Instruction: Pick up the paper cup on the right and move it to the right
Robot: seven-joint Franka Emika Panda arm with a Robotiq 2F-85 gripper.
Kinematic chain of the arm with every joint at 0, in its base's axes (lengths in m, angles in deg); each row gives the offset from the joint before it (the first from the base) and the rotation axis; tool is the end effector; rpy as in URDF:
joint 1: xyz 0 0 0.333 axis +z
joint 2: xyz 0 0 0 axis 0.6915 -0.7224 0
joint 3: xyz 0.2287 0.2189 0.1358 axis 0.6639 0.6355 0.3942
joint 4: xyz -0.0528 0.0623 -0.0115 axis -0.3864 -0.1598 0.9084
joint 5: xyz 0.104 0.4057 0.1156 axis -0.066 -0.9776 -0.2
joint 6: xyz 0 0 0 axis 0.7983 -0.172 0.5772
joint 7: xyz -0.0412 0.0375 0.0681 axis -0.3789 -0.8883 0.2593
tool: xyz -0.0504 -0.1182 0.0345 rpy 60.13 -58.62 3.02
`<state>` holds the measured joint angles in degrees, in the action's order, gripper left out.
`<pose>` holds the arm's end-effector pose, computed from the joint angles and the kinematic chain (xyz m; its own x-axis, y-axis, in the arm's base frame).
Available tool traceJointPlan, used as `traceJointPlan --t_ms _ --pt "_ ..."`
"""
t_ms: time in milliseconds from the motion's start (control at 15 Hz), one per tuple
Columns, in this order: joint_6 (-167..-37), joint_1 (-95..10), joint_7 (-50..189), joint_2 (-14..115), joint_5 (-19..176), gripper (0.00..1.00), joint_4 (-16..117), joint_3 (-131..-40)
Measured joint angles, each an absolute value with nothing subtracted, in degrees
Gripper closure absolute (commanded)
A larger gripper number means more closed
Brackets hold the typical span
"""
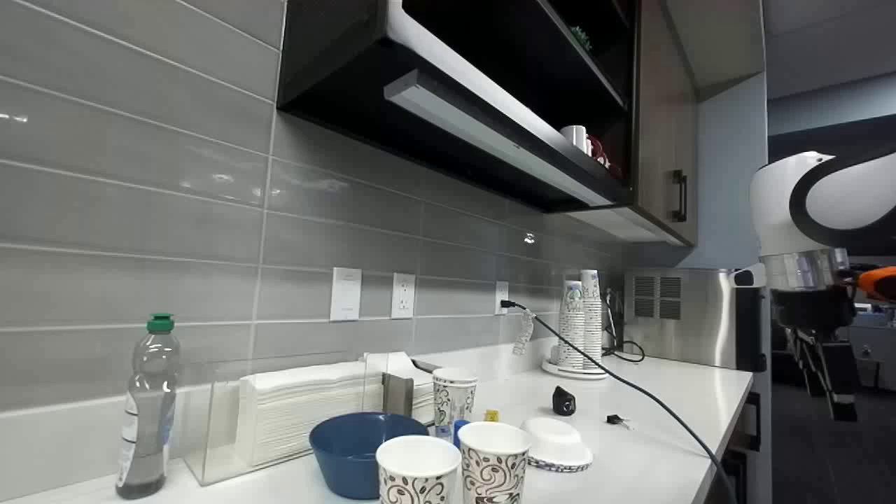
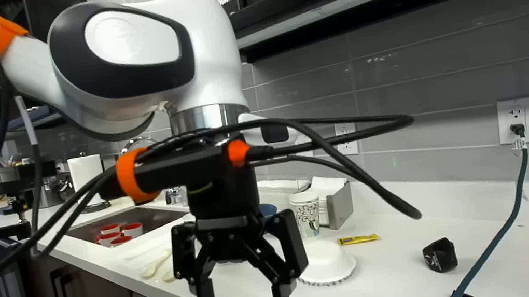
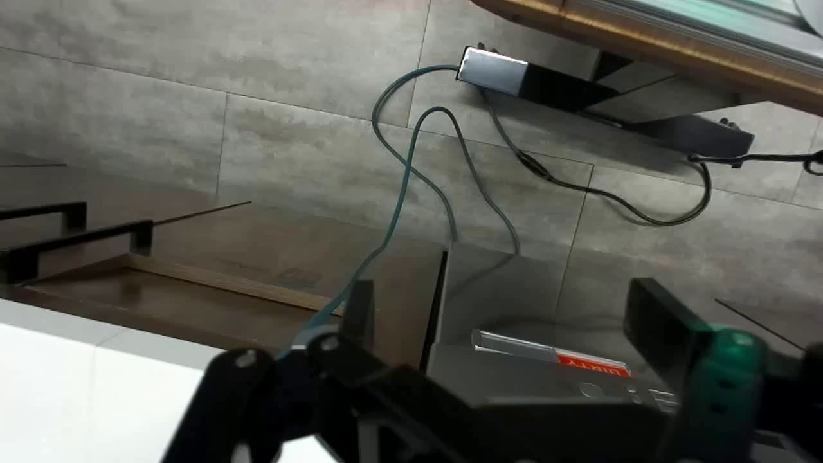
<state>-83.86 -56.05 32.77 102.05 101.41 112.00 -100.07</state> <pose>0.3070 -0.2124 0.3833 0.9506 0.2675 -0.1575 0.2891 -0.9477 0.1351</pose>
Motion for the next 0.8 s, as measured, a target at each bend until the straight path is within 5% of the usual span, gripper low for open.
traceJointPlan --t_ms 800 --pt "-83.7 -53.5 33.7 103.3 96.3 0.0 112.0 -97.7"
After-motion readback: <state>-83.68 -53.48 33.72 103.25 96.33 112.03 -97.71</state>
